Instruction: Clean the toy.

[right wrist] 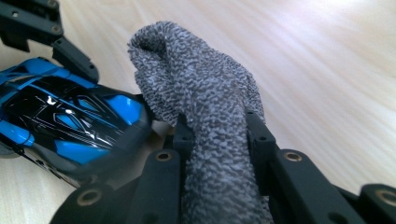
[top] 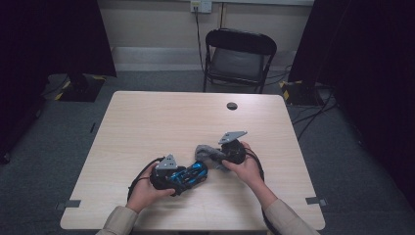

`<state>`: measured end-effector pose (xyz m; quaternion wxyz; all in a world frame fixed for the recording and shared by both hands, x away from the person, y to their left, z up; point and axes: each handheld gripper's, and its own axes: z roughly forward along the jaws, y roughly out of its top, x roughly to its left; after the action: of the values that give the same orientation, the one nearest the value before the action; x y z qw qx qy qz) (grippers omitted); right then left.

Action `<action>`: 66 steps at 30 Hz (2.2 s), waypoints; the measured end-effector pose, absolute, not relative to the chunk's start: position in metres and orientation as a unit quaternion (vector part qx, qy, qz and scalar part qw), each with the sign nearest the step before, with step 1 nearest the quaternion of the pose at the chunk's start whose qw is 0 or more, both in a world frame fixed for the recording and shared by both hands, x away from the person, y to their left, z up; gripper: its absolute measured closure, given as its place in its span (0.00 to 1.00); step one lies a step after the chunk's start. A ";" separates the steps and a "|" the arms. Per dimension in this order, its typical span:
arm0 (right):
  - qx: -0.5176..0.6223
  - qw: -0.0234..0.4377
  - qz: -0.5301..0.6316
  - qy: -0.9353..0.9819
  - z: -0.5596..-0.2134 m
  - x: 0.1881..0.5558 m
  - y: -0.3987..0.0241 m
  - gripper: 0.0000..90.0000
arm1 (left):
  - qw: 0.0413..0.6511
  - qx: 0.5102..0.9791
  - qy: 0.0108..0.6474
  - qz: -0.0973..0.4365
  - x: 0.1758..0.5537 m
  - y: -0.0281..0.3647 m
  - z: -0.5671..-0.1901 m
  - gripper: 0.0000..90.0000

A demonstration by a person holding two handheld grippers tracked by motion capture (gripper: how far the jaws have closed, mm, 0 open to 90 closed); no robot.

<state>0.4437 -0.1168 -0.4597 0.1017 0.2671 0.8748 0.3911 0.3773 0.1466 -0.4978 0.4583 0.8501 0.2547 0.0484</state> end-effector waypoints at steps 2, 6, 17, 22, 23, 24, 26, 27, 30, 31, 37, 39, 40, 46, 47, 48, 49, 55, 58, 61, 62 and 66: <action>0.261 0.095 0.389 0.878 -0.464 0.443 -0.110 0.80 | 0.460 0.849 0.257 0.049 0.377 0.147 -0.498 0.30; 0.253 0.087 0.381 0.885 -0.470 0.440 -0.105 0.80 | 0.455 0.851 0.255 0.057 0.375 0.148 -0.498 0.30; 0.249 0.088 0.379 0.887 -0.470 0.430 -0.104 0.80 | 0.460 0.847 0.258 0.069 0.369 0.151 -0.497 0.28; 0.247 0.089 0.378 0.888 -0.470 0.430 -0.104 0.79 | 0.468 0.837 0.273 0.081 0.365 0.159 -0.494 0.23; 0.247 0.089 0.378 0.888 -0.470 0.430 -0.104 0.79 | 0.470 0.834 0.275 0.086 0.363 0.162 -0.492 0.22; 0.248 0.090 0.377 0.888 -0.470 0.430 -0.104 0.79 | 0.471 0.833 0.278 0.085 0.362 0.164 -0.490 0.22; 0.250 0.090 0.378 0.887 -0.470 0.429 -0.104 0.79 | 0.474 0.828 0.284 0.094 0.358 0.171 -0.488 0.21; 0.251 0.091 0.378 0.887 -0.471 0.429 -0.104 0.79 | 0.472 0.828 0.287 0.095 0.356 0.174 -0.488 0.19; 0.252 0.092 0.377 0.886 -0.470 0.429 -0.103 0.79 | 0.473 0.826 0.291 0.100 0.349 0.180 -0.487 0.19; 0.253 0.094 0.377 0.886 -0.470 0.429 -0.103 0.79 | 0.474 0.825 0.292 0.099 0.348 0.181 -0.487 0.19; 0.255 0.097 0.378 0.885 -0.470 0.428 -0.102 0.79 | 0.473 0.822 0.297 0.114 0.341 0.184 -0.492 0.19; 0.254 0.097 0.377 0.885 -0.470 0.428 -0.102 0.79 | 0.469 0.823 0.298 0.114 0.340 0.184 -0.494 0.19; 0.253 0.097 0.377 0.886 -0.469 0.428 -0.102 0.79 | 0.469 0.823 0.299 0.112 0.340 0.184 -0.495 0.19; 0.252 0.091 0.375 0.887 -0.469 0.427 -0.101 0.79 | 0.460 0.825 0.312 0.101 0.339 0.183 -0.497 0.19; 0.251 0.091 0.375 0.888 -0.469 0.427 -0.101 0.79 | 0.459 0.826 0.311 0.103 0.339 0.183 -0.497 0.19; 0.250 0.091 0.375 0.888 -0.469 0.427 -0.100 0.79 | 0.459 0.826 0.312 0.103 0.338 0.183 -0.496 0.19; 0.250 0.092 0.374 0.888 -0.469 0.427 -0.100 0.79 | 0.458 0.826 0.313 0.100 0.339 0.184 -0.496 0.19; 0.238 0.086 0.367 0.895 -0.470 0.424 -0.097 0.80 | 0.471 0.823 0.305 0.092 0.344 0.183 -0.496 0.23; 0.232 0.075 0.368 0.897 -0.469 0.422 -0.096 0.81 | 0.478 0.819 0.301 0.097 0.350 0.184 -0.496 0.34; 0.227 0.076 0.365 0.900 -0.469 0.420 -0.095 0.81 | 0.483 0.817 0.304 0.082 0.355 0.185 -0.497 0.31; 0.225 0.074 0.365 0.900 -0.468 0.420 -0.096 0.81 | 0.485 0.816 0.303 0.082 0.355 0.184 -0.497 0.31; 0.221 0.066 0.365 0.902 -0.468 0.419 -0.099 0.82 | 0.501 0.807 0.295 0.102 0.359 0.187 -0.493 0.40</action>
<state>0.4193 -0.0993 -0.4680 0.0662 0.2213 0.9019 0.3650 0.3585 0.1866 -0.4935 0.5011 0.8070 0.2951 0.1024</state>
